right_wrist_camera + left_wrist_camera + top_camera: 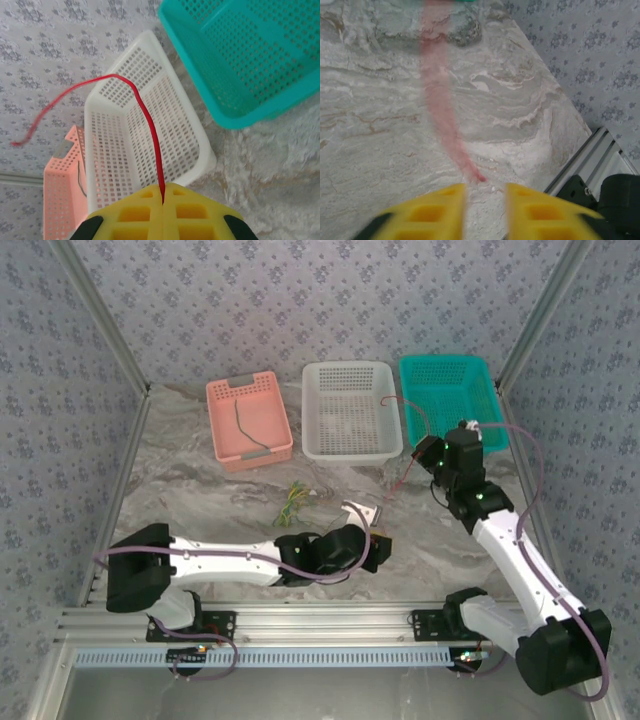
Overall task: Untangle the cables
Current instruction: Straighten the cable, then place the cable in the container.
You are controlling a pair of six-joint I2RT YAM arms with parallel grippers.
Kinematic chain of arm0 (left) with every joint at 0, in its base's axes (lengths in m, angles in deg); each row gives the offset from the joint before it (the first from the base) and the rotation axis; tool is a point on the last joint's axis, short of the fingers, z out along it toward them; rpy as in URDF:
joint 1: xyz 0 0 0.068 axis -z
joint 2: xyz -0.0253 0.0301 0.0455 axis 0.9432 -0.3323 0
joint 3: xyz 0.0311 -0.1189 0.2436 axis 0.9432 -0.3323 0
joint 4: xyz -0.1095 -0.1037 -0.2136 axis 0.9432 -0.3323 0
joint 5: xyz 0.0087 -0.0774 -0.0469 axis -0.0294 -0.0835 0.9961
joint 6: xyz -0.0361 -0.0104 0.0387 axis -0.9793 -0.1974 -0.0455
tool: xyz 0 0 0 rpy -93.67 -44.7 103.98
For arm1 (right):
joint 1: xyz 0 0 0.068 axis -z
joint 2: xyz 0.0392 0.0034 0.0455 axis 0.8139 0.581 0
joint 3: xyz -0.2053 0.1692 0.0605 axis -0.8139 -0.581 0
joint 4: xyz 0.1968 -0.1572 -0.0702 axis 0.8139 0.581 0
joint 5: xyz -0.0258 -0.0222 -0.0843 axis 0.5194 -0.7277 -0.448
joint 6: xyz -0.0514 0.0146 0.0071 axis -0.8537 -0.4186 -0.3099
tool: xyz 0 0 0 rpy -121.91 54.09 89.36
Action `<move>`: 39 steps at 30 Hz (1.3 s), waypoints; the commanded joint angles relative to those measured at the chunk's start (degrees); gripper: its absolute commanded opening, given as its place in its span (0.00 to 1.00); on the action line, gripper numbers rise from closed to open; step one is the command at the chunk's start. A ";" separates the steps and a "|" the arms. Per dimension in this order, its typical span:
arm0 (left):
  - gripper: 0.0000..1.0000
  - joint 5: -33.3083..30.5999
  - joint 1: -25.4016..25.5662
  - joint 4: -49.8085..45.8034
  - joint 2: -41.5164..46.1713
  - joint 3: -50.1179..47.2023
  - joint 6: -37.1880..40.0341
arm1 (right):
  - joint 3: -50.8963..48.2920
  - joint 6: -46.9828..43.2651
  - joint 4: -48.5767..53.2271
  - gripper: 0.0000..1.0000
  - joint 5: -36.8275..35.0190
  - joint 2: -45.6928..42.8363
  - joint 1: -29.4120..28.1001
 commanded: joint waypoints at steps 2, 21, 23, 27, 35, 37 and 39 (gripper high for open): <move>0.56 -3.71 -2.08 -10.29 4.26 5.77 -0.87 | 9.19 -9.12 5.67 0.00 0.87 3.53 4.77; 0.71 -4.50 -21.58 -34.09 39.83 -1.81 3.32 | 45.33 -18.44 10.69 0.00 2.23 45.54 22.74; 0.72 -3.96 -23.05 -35.37 41.13 -2.16 3.71 | 48.65 -19.42 13.31 0.00 0.30 49.22 23.24; 0.72 -2.33 -24.74 -34.89 40.98 -4.07 3.93 | 48.60 -20.14 14.05 0.00 -3.77 52.14 23.43; 0.71 1.22 -25.55 -31.59 36.13 -4.76 3.41 | 46.23 -13.12 14.09 0.00 -6.72 54.17 24.70; 0.71 1.74 -25.56 -30.44 36.01 -5.36 2.85 | 46.04 -9.63 15.38 0.00 -6.24 54.52 25.17; 0.71 2.18 -25.57 -29.72 35.88 -5.84 2.43 | 46.10 -7.48 16.44 0.00 -5.30 55.10 25.53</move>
